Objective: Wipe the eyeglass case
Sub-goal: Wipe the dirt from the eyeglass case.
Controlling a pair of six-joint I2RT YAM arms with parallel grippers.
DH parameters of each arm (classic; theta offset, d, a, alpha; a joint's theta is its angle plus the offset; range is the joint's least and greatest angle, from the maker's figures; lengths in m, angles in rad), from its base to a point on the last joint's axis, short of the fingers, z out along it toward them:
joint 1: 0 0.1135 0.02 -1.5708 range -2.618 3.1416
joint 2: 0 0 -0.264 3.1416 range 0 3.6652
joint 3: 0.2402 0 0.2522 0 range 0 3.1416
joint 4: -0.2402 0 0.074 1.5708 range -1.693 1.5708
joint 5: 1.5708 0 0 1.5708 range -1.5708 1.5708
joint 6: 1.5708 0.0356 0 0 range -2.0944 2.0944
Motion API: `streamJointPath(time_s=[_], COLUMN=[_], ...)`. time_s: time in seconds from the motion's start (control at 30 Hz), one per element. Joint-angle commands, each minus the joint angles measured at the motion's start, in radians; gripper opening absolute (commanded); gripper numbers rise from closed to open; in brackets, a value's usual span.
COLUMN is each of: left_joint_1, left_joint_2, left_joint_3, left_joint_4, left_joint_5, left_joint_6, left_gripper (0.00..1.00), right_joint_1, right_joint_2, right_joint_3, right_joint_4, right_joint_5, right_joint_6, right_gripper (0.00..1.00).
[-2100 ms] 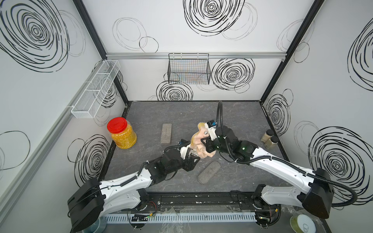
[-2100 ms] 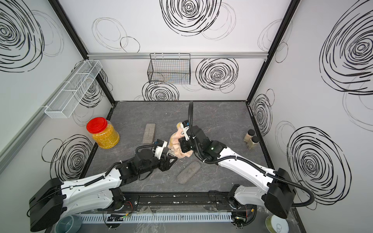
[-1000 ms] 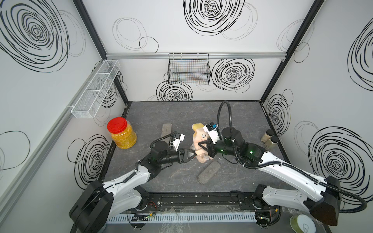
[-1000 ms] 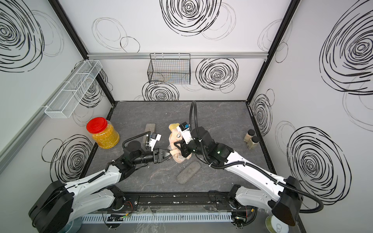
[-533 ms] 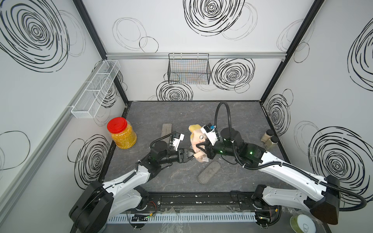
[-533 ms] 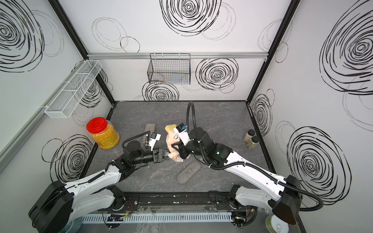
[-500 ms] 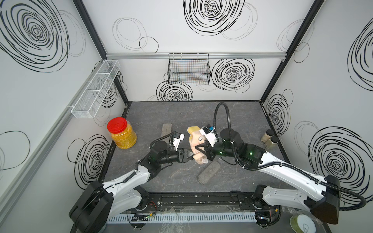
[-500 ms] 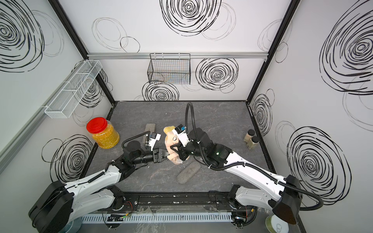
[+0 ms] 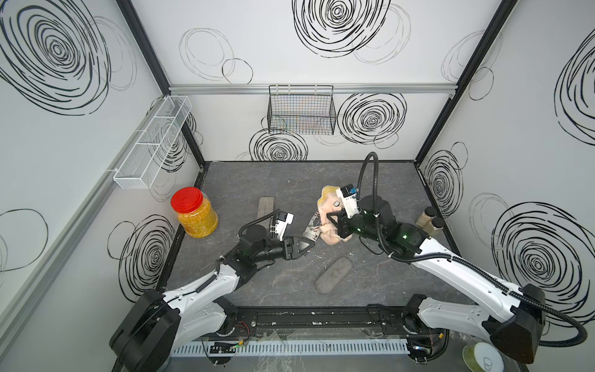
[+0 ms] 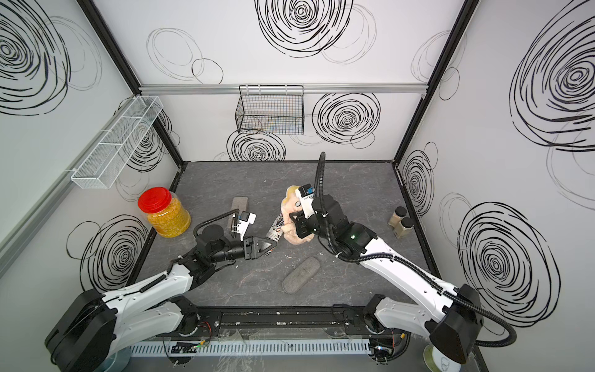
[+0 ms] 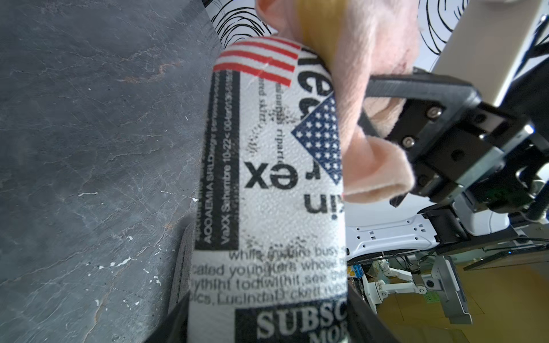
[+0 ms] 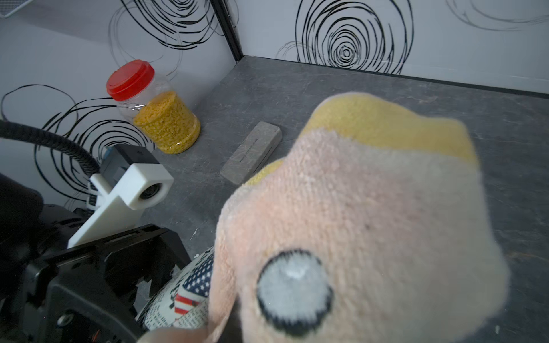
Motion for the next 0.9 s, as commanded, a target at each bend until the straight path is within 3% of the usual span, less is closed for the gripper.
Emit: streamJointPath(time_s=[0.0, 0.17, 0.37, 0.47, 0.6, 0.73, 0.87], left_joint_1=[0.000, -0.004, -0.008, -0.009, -0.013, -0.014, -0.014], left_joint_2=[-0.029, -0.017, -0.019, -0.026, -0.030, -0.030, -0.024], left_joint_3=[0.006, 0.003, -0.004, -0.010, -0.016, -0.020, -0.021], left_joint_4=[0.109, 0.118, 0.119, 0.120, 0.122, 0.134, 0.148], left_joint_5=[0.020, 0.018, 0.013, 0.010, 0.007, 0.004, 0.002], left_joint_6=[0.014, 0.012, 0.011, 0.011, 0.012, 0.012, 0.011], left_gripper=[0.63, 0.63, 0.63, 0.63, 0.63, 0.63, 0.63], right_joint_1=[0.051, 0.104, 0.079, 0.017, -0.039, -0.013, 0.023], right_joint_2=[-0.011, 0.002, 0.007, 0.005, -0.005, -0.012, -0.008], right_joint_3=[-0.008, -0.017, 0.001, 0.005, -0.009, -0.023, -0.037], right_joint_4=[0.010, -0.022, -0.036, -0.020, 0.011, 0.017, 0.016], right_joint_5=[-0.224, -0.276, 0.106, 0.149, 0.000, -0.257, -0.390], right_joint_6=[-0.041, -0.056, 0.011, 0.050, 0.046, -0.004, -0.017], right_gripper=[0.05, 0.05, 0.02, 0.02, 0.03, 0.04, 0.05])
